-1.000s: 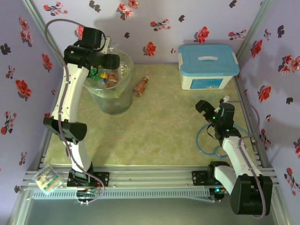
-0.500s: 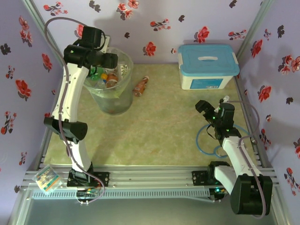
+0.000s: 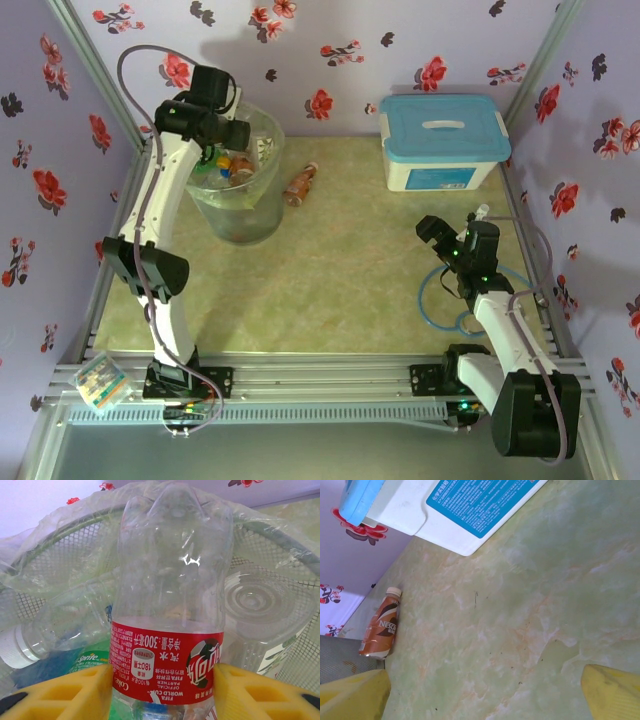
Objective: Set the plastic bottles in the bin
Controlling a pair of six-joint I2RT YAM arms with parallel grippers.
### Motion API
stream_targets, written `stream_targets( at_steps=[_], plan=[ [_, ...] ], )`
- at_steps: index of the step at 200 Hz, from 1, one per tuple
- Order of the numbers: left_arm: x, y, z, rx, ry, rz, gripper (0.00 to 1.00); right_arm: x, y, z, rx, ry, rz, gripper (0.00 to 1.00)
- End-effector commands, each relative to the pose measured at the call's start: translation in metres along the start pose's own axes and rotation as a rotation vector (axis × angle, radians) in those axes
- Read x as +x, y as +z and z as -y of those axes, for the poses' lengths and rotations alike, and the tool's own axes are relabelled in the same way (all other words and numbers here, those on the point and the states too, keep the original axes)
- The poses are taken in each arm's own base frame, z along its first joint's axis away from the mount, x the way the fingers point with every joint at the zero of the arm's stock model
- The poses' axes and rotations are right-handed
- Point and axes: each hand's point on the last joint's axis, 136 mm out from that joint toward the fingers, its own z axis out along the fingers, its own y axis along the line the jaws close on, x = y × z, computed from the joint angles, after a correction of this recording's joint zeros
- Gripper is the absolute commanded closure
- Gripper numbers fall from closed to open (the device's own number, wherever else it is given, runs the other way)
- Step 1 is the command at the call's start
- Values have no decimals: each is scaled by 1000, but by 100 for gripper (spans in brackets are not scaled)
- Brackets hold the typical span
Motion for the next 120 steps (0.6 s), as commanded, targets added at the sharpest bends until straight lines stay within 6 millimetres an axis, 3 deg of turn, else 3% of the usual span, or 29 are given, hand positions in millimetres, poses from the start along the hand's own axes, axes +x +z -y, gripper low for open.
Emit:
stream_targets(
  at_steps=[1, 11, 27, 56, 97, 120],
  plan=[
    [3, -7, -3, -11, 11, -11, 47, -6, 0, -4, -18, -3, 16, 2],
    [-4, -16, -5, -10, 7, 13, 46, -7, 1, -4, -20, -2, 16, 2],
    [-15, -33, -5, -7, 19, 59, 36, -7, 1, -5, -23, 1, 17, 2],
    [-33, -66, 7, -21, 75, 157, 25, -6, 1, -5, -23, 7, 14, 2],
    [-49, -111, 49, -81, 204, 265, 21, -7, 0, -6, -28, 10, 14, 2],
    [-49, -118, 78, -137, 295, 275, 23, -6, 1, -6, -29, 16, 9, 2]
  ],
)
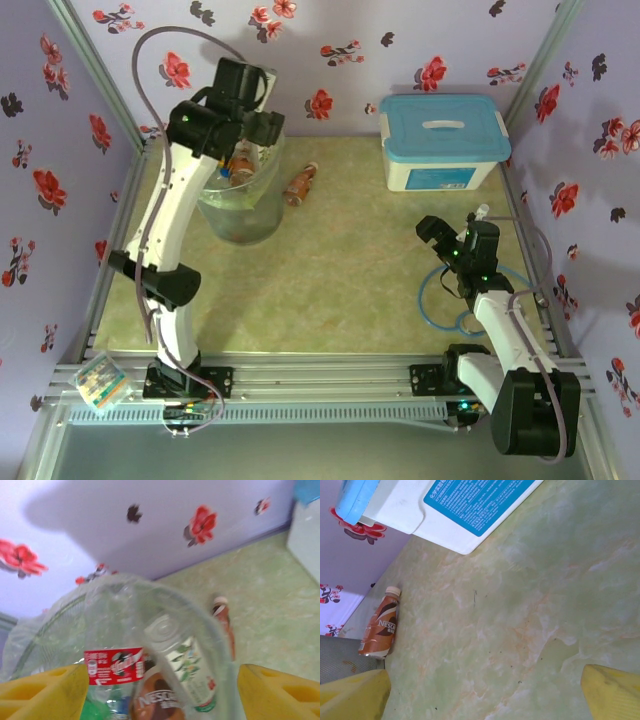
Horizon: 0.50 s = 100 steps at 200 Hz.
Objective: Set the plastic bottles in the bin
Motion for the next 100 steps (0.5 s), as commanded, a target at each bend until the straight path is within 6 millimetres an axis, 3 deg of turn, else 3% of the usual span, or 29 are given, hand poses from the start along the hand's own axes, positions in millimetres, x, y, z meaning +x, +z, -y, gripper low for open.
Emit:
stream_targets(
  at_steps=[1, 34, 100],
  plan=[
    [-8, -19, 4, -115, 108, 15, 23, -7, 0, -8, -31, 10, 16, 2],
    [-3, 0, 52, -98, 197, -12, 22, -6, -1, -9, -39, 20, 14, 2],
    [26, 71, 143, -53, 360, -94, 21, -5, -8, -7, -28, 11, 22, 2]
  ],
)
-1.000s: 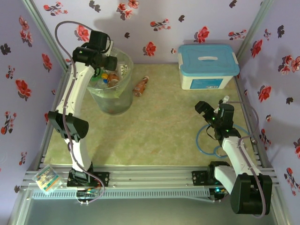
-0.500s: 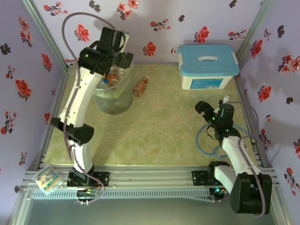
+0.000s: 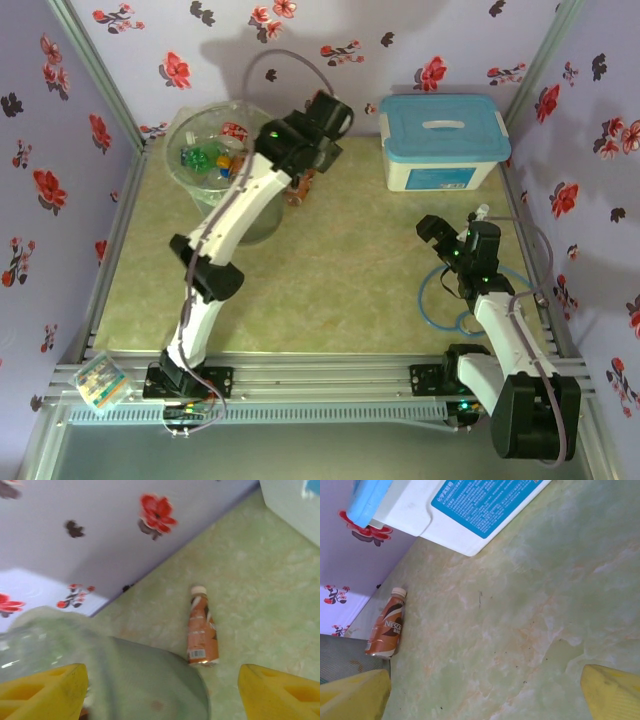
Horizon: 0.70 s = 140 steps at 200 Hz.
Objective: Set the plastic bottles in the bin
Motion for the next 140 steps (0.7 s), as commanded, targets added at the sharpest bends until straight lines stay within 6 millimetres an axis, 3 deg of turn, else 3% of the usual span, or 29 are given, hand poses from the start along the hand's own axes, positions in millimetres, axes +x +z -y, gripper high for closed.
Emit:
stream_targets(
  at_steps=[1, 29, 67, 110, 140],
  plan=[
    [-4, 11, 20, -17, 61, 0, 21, -2, -4, -2, -6, 10, 9, 2],
    [8, 48, 56, 18, 111, -53, 19, -1, -3, -1, -10, 23, 8, 2],
    [32, 101, 89, 70, 131, -127, 17, 1, -3, 0, -12, 30, 5, 2],
    [79, 156, 95, 78, 118, -264, 15, 2, -5, 2, -4, 26, 6, 2],
    [97, 183, 92, 70, 96, -305, 14, 4, -3, 3, -8, 34, 0, 2]
  ],
)
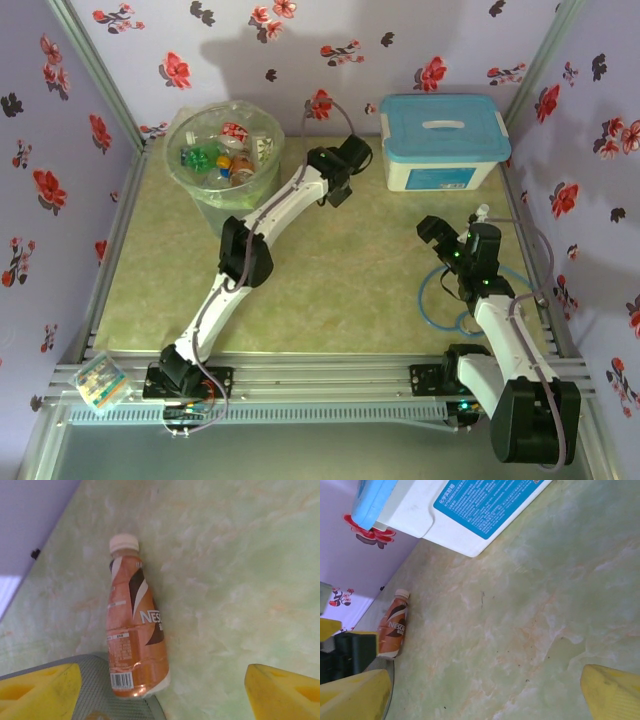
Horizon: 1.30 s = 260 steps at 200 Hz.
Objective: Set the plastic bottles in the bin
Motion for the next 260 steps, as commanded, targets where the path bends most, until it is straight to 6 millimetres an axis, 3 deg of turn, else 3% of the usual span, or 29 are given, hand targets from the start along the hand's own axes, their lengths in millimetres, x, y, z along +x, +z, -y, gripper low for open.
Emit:
stream_targets(
  at_steps=[1, 53, 115, 156, 216, 260],
  plan=[
    [4, 22, -2, 7, -47, -15, 14, 2, 0, 2, -3, 18, -4, 2],
    [20, 61, -14, 22, -123, -63, 14, 3, 0, 4, 5, 11, -5, 2],
    [48, 91, -1, 89, -156, -151, 16, 1, 0, 4, 8, 11, 1, 2],
    [57, 101, 8, 136, -173, -183, 22, 0, 0, 2, 4, 11, 4, 2],
    [48, 82, 10, 167, -174, -156, 44, 0, -1, 2, 4, 9, 6, 2],
    [21, 39, 14, 199, -158, -60, 52, 0, -1, 3, 7, 8, 5, 2]
  ],
)
